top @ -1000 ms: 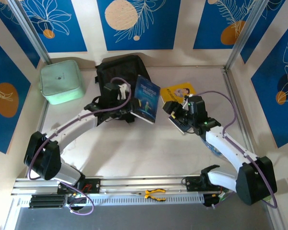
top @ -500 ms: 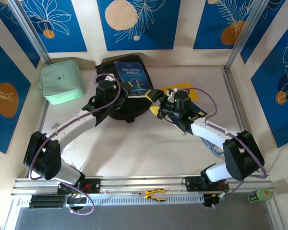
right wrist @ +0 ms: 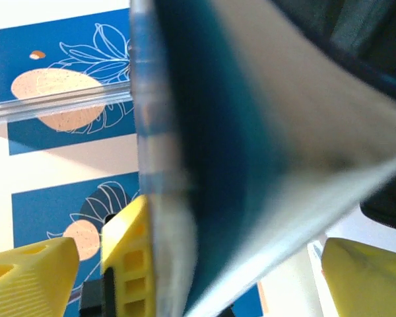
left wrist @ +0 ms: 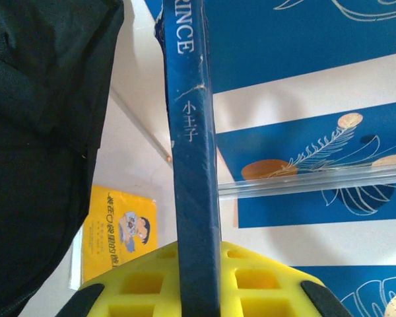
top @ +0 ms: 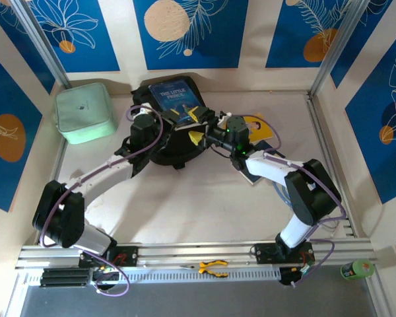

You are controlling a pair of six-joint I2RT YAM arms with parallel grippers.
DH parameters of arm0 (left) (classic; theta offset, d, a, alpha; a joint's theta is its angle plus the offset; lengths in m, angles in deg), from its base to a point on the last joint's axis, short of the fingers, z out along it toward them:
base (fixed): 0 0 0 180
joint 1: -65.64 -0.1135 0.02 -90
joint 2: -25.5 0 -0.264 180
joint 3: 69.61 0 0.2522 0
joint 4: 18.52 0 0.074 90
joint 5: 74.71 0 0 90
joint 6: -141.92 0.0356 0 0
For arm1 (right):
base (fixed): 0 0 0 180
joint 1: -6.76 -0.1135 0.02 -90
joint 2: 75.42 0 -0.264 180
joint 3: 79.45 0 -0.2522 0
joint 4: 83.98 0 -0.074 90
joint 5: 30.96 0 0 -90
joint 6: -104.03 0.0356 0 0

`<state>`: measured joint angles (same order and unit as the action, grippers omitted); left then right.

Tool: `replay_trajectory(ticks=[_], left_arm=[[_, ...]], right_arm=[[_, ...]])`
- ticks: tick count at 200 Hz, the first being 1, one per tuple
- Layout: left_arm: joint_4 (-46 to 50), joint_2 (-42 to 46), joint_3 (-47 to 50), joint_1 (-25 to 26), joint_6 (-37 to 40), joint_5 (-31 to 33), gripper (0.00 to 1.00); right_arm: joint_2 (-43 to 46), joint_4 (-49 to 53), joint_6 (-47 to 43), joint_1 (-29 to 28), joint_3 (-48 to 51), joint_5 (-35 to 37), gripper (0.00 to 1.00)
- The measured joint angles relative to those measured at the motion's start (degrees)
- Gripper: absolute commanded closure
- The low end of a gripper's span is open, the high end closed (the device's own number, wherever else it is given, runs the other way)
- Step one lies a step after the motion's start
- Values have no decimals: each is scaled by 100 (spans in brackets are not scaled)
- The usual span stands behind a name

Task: Pack the student bag
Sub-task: Pass the book.

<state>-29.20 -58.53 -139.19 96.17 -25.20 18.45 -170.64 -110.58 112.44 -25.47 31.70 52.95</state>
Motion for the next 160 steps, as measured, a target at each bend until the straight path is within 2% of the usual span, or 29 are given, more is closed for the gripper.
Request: replay_trajectory(ticks=[42,62,72,108,118,130,150,160], left_arm=[[-151,72,160,4,-85,195,100],[-216,76,232,4,-85,284,100],[-219,101,278,4,-85,328,100],[-214,251,422,2,-72,448,68],[-109,323,448,-2,46,476,56],[127,455,472,-4,223,564,40],[588,660,485,-72,763,638,26],[791,684,485,-114,1130,612,23]], right_arm=[[-319,-315,304,-190,-131,232,44],[-361,-455,295,-234,-181,319,66],[-363,-525,234,-245,-197,348,72],[-358,-586,72,-273,-214,398,90],[-350,-509,-55,-254,-219,393,94],[-323,-280,-232,-212,-219,391,95],[-127,302,-612,-76,-162,393,96],[50,584,-826,24,-52,402,96]])
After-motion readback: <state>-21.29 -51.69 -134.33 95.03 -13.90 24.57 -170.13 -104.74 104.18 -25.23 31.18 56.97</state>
